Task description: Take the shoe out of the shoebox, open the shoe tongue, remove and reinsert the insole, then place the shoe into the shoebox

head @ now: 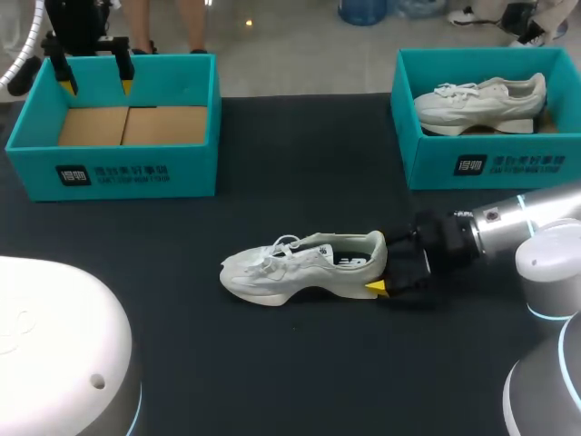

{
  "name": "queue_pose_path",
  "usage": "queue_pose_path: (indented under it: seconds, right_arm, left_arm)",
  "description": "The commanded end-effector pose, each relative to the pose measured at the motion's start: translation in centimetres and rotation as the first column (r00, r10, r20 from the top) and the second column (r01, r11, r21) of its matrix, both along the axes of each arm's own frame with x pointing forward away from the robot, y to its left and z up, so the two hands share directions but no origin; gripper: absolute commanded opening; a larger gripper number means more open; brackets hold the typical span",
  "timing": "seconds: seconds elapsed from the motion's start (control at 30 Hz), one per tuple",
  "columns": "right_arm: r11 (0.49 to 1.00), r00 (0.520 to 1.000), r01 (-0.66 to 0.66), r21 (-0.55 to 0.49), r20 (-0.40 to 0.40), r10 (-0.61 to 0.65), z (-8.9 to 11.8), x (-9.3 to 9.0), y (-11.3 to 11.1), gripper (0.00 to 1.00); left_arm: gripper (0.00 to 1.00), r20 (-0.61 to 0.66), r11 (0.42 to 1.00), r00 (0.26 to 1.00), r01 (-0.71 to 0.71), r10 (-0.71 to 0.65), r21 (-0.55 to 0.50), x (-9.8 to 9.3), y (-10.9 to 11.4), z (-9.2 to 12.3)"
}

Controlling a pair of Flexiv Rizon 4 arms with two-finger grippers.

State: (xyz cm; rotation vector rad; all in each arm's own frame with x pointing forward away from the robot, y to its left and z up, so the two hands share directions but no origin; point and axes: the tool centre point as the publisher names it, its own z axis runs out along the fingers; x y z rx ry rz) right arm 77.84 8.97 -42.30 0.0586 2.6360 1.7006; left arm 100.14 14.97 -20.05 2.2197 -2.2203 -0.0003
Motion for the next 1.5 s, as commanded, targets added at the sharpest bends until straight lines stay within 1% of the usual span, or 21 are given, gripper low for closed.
queue_pose_path:
  seconds: [0.03, 0.27, 0.3, 0.33, 0.5, 0.97, 1.07, 1.1, 1.17, 1.27, 1.33, 1.5]
  right_arm:
    - [1.000, 1.000, -0.006, 0.000, -0.011, 0.006, -0.6, 0.3, 0.5, 1.00]
    - [1.000, 1.000, -0.002, 0.008, -0.026, 0.002, -1.1, 0.1, 0.7, 1.00]
    - [1.000, 1.000, 0.003, 0.008, -0.025, -0.003, -1.1, 0.1, 0.7, 0.39]
    - [1.000, 1.000, 0.005, 0.008, -0.023, -0.005, -1.1, 0.0, 0.7, 0.00]
    - [0.999, 1.000, 0.021, 0.025, -0.021, -0.021, -1.2, 0.0, 0.8, 0.00]
    - [0.999, 0.999, 0.027, 0.026, -0.028, -0.026, -1.2, 0.0, 0.8, 0.00]
    - [0.999, 0.999, 0.027, 0.026, -0.028, -0.026, -1.2, 0.0, 0.8, 0.00]
    - [0.999, 0.999, 0.027, 0.026, -0.028, -0.026, -1.2, 0.0, 0.8, 0.00]
    - [0.999, 0.999, 0.027, 0.026, -0.028, -0.026, -1.2, 0.0, 0.8, 0.00]
    - [0.999, 0.999, 0.027, 0.026, -0.028, -0.026, -1.2, 0.0, 0.8, 0.00]
    - [0.999, 0.999, 0.027, 0.026, -0.028, -0.026, -1.2, 0.0, 0.8, 0.00]
    - [0.999, 0.999, 0.027, 0.026, -0.028, -0.026, -1.2, 0.0, 0.8, 0.00]
  left_arm:
    - [1.00, 0.000, 1.000, 1.000, 0.000, 0.000, 0.001, 0.0, 0.0, 0.0]
    - [1.00, 0.000, 1.000, 1.000, 0.000, 0.000, 0.001, 0.0, 0.0, 0.0]
    - [1.00, 0.000, 1.000, 1.000, 0.000, 0.000, 0.001, 0.0, 0.0, 0.0]
    - [1.00, 0.000, 1.000, 1.000, 0.000, 0.000, 0.001, 0.0, 0.0, 0.0]
    - [1.00, 0.000, 1.000, 1.000, 0.000, 0.000, 0.001, 0.0, 0.0, 0.0]
    - [1.00, 0.000, 1.000, 1.000, 0.000, 0.000, 0.001, 0.0, 0.0, 0.0]
    - [1.00, -0.010, 1.000, 1.000, -0.010, 0.010, -0.019, -1.7, -1.2, 0.0]
    - [1.00, -0.017, 0.999, 1.000, -0.008, 0.008, -0.036, -2.4, -1.7, 0.0]
    - [1.00, -0.020, 0.999, 1.000, -0.012, 0.011, -0.038, -3.7, -2.9, -0.1]
    - [1.00, -0.033, 1.000, 0.999, 0.005, -0.006, -0.026, -5.7, -5.1, -0.8]
    - [1.00, -0.013, 1.000, 1.000, 0.027, -0.027, -0.003, -7.0, -6.6, -1.5]
    - [1.00, 0.006, 0.999, 0.999, 0.050, -0.050, -0.021, -9.9, -10.1, -2.0]
